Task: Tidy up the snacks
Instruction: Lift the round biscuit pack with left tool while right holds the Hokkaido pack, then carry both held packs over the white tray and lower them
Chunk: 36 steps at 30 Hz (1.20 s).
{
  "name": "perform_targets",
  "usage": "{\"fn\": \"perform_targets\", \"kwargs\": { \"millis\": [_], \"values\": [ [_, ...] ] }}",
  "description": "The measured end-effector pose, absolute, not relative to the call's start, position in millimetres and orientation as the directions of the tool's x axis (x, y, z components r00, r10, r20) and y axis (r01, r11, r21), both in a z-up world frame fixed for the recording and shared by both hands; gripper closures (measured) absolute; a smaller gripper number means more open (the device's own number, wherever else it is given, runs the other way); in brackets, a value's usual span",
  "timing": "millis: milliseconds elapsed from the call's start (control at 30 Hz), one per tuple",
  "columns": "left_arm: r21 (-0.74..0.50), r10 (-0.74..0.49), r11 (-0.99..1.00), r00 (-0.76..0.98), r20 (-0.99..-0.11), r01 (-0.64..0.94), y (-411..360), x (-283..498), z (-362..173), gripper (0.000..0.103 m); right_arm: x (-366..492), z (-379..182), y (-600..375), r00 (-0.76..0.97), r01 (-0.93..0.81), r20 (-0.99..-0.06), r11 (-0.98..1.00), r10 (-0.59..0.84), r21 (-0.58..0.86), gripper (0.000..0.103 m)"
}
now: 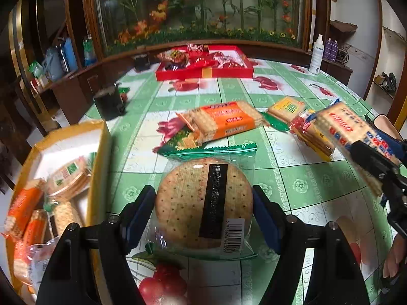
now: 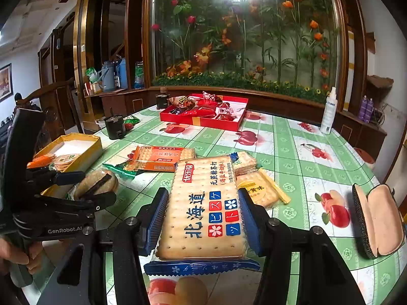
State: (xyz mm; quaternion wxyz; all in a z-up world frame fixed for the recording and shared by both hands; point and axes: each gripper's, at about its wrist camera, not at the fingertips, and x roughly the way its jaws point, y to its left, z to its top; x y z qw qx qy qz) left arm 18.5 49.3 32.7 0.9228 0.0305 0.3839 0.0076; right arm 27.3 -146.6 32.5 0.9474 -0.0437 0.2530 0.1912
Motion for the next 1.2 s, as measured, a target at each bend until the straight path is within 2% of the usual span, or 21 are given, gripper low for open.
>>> {"fn": "perform_targets", "kwargs": {
  "millis": [267,700,1200],
  "values": [
    [0.123,0.078,0.992,0.744,-0.663,0.006,40,3,47,0.028,28,31,-144,0.787,-0.397,-0.506,0.918,0.354,0.025,0.044],
    [0.132,0.097,0.991,0.785,-0.612,-0.020,53,-28,73,0.028,25,29,-135,0.771,-0.416,-0.514,0.908,0.377,0.042,0.044],
    [0.095,0.147,0.989,0.812,-0.565,-0.112,110,-66,98,0.028,10,47,-63,0.675,-0.542,-0.516,0.829,0.527,0.137,0.044]
  ]
}}
